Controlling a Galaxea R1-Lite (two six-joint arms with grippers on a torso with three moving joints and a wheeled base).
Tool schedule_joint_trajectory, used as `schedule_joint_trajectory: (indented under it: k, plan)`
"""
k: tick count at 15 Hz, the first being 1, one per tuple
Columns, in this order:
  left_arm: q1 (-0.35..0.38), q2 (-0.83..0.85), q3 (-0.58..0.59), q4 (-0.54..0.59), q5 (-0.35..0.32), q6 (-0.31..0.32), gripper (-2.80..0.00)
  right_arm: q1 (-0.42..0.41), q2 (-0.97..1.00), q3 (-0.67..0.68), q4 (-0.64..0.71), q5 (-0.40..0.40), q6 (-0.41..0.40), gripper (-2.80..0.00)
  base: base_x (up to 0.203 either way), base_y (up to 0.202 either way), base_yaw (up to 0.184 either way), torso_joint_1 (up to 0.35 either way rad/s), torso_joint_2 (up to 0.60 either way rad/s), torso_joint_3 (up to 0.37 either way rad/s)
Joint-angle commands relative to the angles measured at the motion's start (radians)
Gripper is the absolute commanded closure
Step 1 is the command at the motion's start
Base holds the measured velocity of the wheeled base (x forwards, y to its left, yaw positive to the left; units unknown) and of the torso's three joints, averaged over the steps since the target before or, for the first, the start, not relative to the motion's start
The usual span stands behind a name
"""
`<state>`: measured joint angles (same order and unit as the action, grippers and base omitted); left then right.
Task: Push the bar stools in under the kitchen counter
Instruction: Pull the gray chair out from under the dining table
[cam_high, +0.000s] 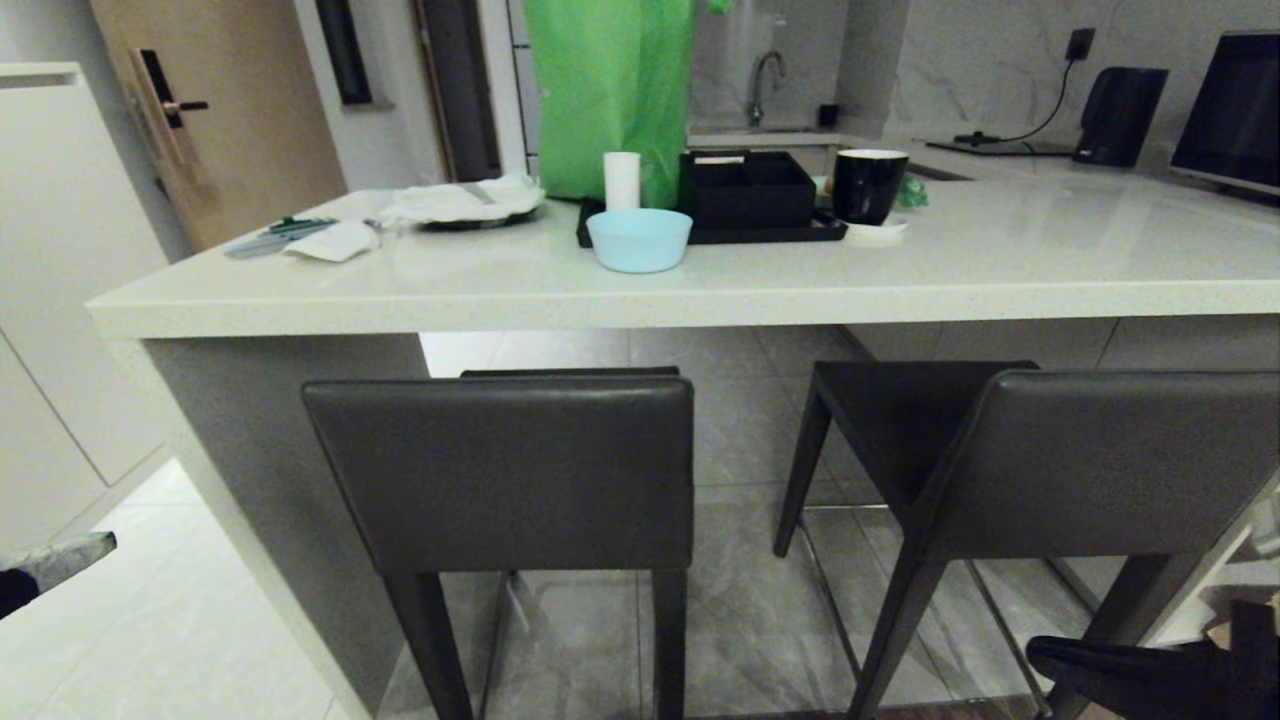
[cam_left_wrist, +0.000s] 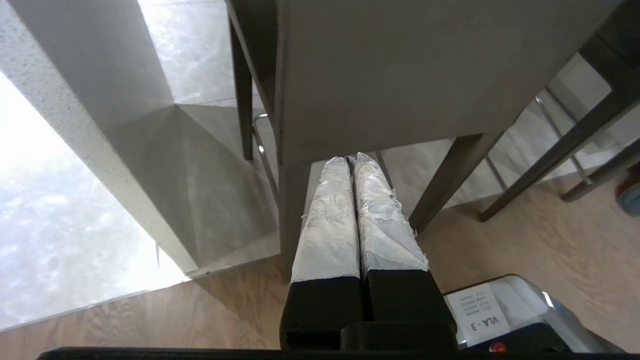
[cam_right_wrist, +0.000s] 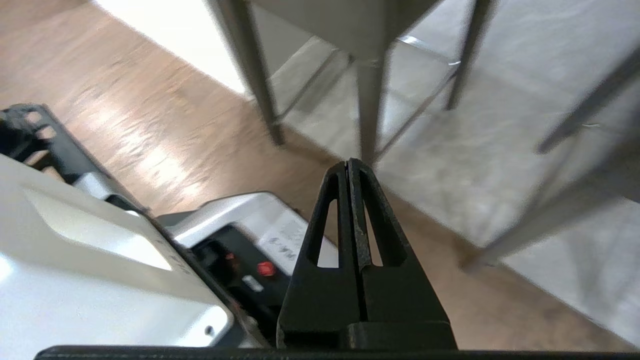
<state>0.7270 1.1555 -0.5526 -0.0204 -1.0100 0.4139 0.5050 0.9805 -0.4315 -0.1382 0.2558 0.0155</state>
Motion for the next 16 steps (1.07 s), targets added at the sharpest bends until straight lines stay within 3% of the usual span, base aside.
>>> schedule_joint_trajectory:
  k: [1, 4, 9, 10, 12, 14, 15, 16]
  plan:
    - [-0.031, 0.165, -0.054, -0.005, -0.005, 0.009, 0.0, 0.053, 0.211, -0.008, -0.101, 0.0, 0.026, 0.0, 0.0, 0.0, 0.0, 0.0, 0.0, 0.0]
    - [-0.068, 0.334, -0.131, -0.057, -0.001, 0.021, 0.0, 0.094, 0.428, -0.042, -0.273, -0.011, 0.046, 0.0, 0.0, 0.0, 0.0, 0.0, 0.0, 0.0]
    - [-0.139, 0.528, -0.23, -0.175, -0.01, 0.053, 0.0, 0.103, 0.654, -0.222, -0.407, -0.031, 0.104, 0.0, 0.0, 0.0, 0.0, 0.0, 0.0, 0.0]
    - [-0.149, 0.556, -0.232, -0.213, -0.012, 0.054, -2.8, 0.103, 0.694, -0.247, -0.466, -0.048, 0.108, -2.8, 0.0, 0.0, 0.0, 0.0, 0.0, 0.0]
    - [-0.157, 0.639, -0.232, -0.318, -0.019, 0.047, -2.8, 0.103, 0.777, -0.284, -0.581, -0.056, 0.112, -2.8, 0.0, 0.0, 0.0, 0.0, 0.0, 0.0]
    - [-0.153, 0.735, -0.227, -0.482, -0.053, 0.038, -2.8, 0.102, 0.858, -0.282, -0.649, 0.0, 0.111, -2.8, 0.0, 0.0, 0.0, 0.0, 0.0, 0.0]
    - [-0.149, 0.77, -0.224, -0.527, -0.085, 0.032, -2.8, 0.101, 0.891, -0.266, -0.673, 0.045, 0.111, -2.8, 0.0, 0.0, 0.0, 0.0, 0.0, 0.0]
    - [-0.147, 0.791, -0.226, -0.542, -0.16, 0.028, -2.8, 0.095, 0.927, -0.256, -0.723, 0.073, 0.111, -2.8, 0.0, 0.0, 0.0, 0.0, 0.0, 0.0]
